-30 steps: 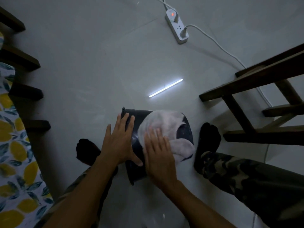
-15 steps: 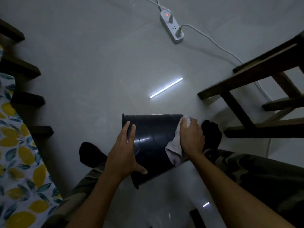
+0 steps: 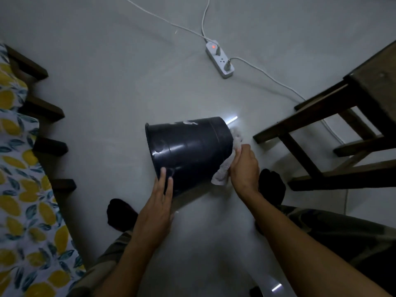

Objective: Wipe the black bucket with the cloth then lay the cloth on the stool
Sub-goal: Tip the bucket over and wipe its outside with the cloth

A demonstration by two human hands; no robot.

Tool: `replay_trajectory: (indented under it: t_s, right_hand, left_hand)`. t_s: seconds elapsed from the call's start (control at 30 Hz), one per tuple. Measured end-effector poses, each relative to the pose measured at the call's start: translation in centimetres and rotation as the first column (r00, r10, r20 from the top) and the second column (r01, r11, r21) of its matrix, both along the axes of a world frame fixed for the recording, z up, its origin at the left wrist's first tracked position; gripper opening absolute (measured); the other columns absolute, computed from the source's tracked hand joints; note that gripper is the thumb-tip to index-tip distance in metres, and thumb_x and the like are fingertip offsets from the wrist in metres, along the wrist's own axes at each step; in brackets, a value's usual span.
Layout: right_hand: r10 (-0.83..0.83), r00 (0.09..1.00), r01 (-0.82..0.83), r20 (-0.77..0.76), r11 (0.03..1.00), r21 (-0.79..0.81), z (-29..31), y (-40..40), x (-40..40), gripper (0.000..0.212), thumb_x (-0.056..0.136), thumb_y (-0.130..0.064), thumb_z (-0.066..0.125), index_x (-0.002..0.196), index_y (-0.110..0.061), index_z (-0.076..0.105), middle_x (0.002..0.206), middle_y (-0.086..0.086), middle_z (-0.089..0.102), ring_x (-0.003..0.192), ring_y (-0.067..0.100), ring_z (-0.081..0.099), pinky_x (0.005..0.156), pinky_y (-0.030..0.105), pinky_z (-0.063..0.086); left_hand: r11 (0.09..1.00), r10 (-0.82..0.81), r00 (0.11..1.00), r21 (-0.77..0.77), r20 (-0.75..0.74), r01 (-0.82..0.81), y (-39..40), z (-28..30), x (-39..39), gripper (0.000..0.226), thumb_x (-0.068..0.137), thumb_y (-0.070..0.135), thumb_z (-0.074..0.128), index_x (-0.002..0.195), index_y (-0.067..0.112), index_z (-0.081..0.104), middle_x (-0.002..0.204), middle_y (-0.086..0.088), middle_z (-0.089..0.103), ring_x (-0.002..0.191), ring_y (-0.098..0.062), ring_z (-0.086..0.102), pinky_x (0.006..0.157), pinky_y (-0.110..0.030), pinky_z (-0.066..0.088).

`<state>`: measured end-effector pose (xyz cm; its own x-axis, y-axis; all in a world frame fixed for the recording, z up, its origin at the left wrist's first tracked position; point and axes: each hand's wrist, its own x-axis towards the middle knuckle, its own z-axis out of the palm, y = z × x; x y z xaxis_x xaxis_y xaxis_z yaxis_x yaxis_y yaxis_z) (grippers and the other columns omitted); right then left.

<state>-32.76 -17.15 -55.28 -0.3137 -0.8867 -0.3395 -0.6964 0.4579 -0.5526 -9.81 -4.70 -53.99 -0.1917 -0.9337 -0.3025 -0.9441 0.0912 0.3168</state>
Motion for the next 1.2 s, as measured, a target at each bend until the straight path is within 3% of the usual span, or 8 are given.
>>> replay_trajectory:
  t_s: [0.13, 0.23, 0.3, 0.43, 0.53, 0.63, 0.8, 1.2]
  right_hand:
    - [0.028, 1.000, -0.028, 0.007, 1.000, 0.010, 0.6, 1.8, -1.1, 0.030, 0.109, -0.029, 0.036, 0.124, -0.011, 0.055, 0.106, 0.007, 0.065, 0.097, 0.022, 0.065, 0.078, 0.030, 0.051]
    - [-0.037, 0.998, 0.042, 0.055, 0.995, -0.085, 2.0, 3.7, -1.8, 0.032, 0.108, -0.034, 0.035, 0.117, -0.013, 0.058, 0.099, 0.003, 0.065, 0.091, 0.017, 0.066, 0.078, 0.035, 0.055]
    - [-0.058, 0.992, 0.076, 0.110, 0.983, -0.170, 3.6, 5.1, -2.1, 0.029, 0.108, -0.038, 0.037, 0.105, -0.019, 0.059, 0.090, -0.004, 0.063, 0.082, 0.006, 0.063, 0.071, 0.029, 0.050]
    - [0.269, 0.948, -0.217, 0.172, 0.938, -0.270, 5.4, 7.8, -0.9, 0.014, 0.107, -0.031, 0.047, 0.100, -0.035, 0.059, 0.092, -0.015, 0.062, 0.084, -0.002, 0.061, 0.072, 0.017, 0.049]
    - [0.644, 0.765, -0.605, 0.002, 0.720, -0.340, 3.4, 9.8, 1.3, 0.025, 0.105, -0.032, 0.049, 0.123, -0.024, 0.065, 0.116, -0.006, 0.070, 0.109, 0.003, 0.061, 0.094, 0.025, 0.051]
    - [0.808, 0.531, -0.847, -0.254, 0.498, -0.186, 0.1, 10.6, 2.5, 0.049, 0.106, -0.041, 0.036, 0.150, -0.020, 0.045, 0.156, 0.003, 0.048, 0.147, 0.022, 0.042, 0.120, 0.048, 0.034]
    - [0.883, 0.390, -0.920, -0.262, 0.386, -0.066, -2.7, 7.6, 2.8, 0.049, 0.107, -0.047, 0.032, 0.149, -0.024, 0.044, 0.162, 0.005, 0.039, 0.155, 0.025, 0.025, 0.123, 0.055, 0.022]
    - [0.655, 0.732, -0.669, -0.186, 0.743, -0.019, -3.8, -2.0, 3.6, 0.052, 0.107, -0.042, 0.024, 0.147, -0.023, 0.050, 0.151, 0.000, 0.053, 0.142, 0.020, 0.045, 0.121, 0.044, 0.028]
  left_hand:
    - [0.994, 0.010, 0.995, 0.109, 0.102, -0.021, 3.1, 0.4, -2.2, 0.113, 0.074, 0.038, 0.083, 0.158, 0.013, 0.011, 0.170, -0.010, -0.001, 0.151, -0.026, 0.025, 0.114, -0.038, 0.033]
    - [0.992, 0.021, 0.989, 0.117, 0.148, -0.038, 4.5, 1.5, -3.9, 0.081, 0.076, 0.052, 0.076, 0.142, 0.011, 0.053, 0.142, -0.012, 0.060, 0.104, -0.022, 0.070, 0.082, -0.041, 0.057]
    - [0.999, 0.045, 0.986, 0.009, 0.161, -0.047, 4.1, 2.4, -4.6, 0.060, 0.084, 0.054, 0.063, 0.127, 0.013, 0.066, 0.107, -0.007, 0.075, 0.078, -0.020, 0.070, 0.064, -0.036, 0.054]
    - [0.980, 0.181, 0.970, -0.112, 0.163, -0.164, 0.1, 3.2, -4.4, 0.086, 0.068, 0.060, 0.081, 0.135, 0.013, 0.056, 0.135, -0.013, 0.059, 0.111, -0.030, 0.062, 0.086, -0.043, 0.049]
    - [0.979, 0.204, 0.960, -0.017, 0.191, -0.204, -3.1, 2.2, -3.7, 0.127, 0.060, 0.080, 0.071, 0.156, 0.008, 0.029, 0.165, -0.019, 0.021, 0.150, -0.035, 0.027, 0.114, -0.052, 0.031]
    - [0.979, 0.173, 0.969, 0.076, 0.176, -0.189, -4.1, 0.5, -3.0, 0.133, 0.069, 0.087, 0.054, 0.160, 0.002, 0.007, 0.168, -0.020, 0.002, 0.156, -0.033, 0.002, 0.123, -0.054, 0.018]
    - [0.976, 0.093, 0.967, 0.172, 0.239, -0.137, -3.6, -1.2, -2.5, 0.146, 0.057, 0.099, 0.036, 0.158, -0.003, 0.005, 0.167, -0.024, 0.001, 0.155, -0.037, -0.003, 0.125, -0.051, 0.013]
    - [0.947, 0.186, 0.956, 0.219, 0.225, -0.236, -4.2, 0.3, -3.3, 0.163, 0.045, 0.087, 0.074, 0.158, 0.007, -0.011, 0.167, -0.014, -0.018, 0.155, -0.030, -0.015, 0.120, -0.047, -0.004]
